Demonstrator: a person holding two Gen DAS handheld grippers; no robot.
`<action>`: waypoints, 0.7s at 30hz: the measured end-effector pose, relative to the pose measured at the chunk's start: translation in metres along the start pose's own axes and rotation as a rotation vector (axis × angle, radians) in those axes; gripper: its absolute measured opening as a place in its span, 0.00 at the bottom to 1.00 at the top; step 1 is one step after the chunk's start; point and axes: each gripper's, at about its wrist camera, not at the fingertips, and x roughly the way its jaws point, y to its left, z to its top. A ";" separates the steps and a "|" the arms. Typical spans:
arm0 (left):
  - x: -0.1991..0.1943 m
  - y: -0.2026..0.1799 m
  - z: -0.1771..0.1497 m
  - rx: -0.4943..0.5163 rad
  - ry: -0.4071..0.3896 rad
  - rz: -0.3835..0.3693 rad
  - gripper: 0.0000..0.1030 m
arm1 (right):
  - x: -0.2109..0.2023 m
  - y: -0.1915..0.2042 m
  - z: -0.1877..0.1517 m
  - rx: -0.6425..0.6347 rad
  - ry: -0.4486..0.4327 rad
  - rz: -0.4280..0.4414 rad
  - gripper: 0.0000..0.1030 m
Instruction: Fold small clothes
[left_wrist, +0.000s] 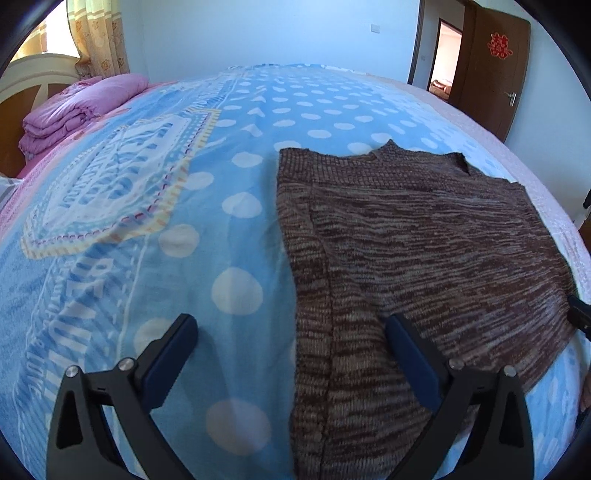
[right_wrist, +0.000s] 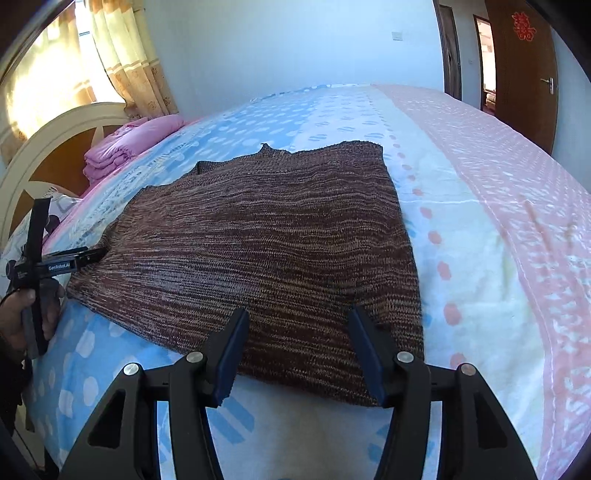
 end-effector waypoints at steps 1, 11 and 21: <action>-0.002 0.001 -0.003 -0.002 0.001 -0.014 1.00 | 0.001 0.000 0.000 0.003 0.000 0.001 0.56; -0.021 0.001 -0.030 0.064 0.012 0.024 1.00 | 0.001 0.007 -0.002 -0.033 0.003 -0.042 0.56; -0.039 0.028 -0.051 0.055 0.003 0.008 1.00 | -0.004 0.010 -0.011 -0.067 -0.014 -0.065 0.58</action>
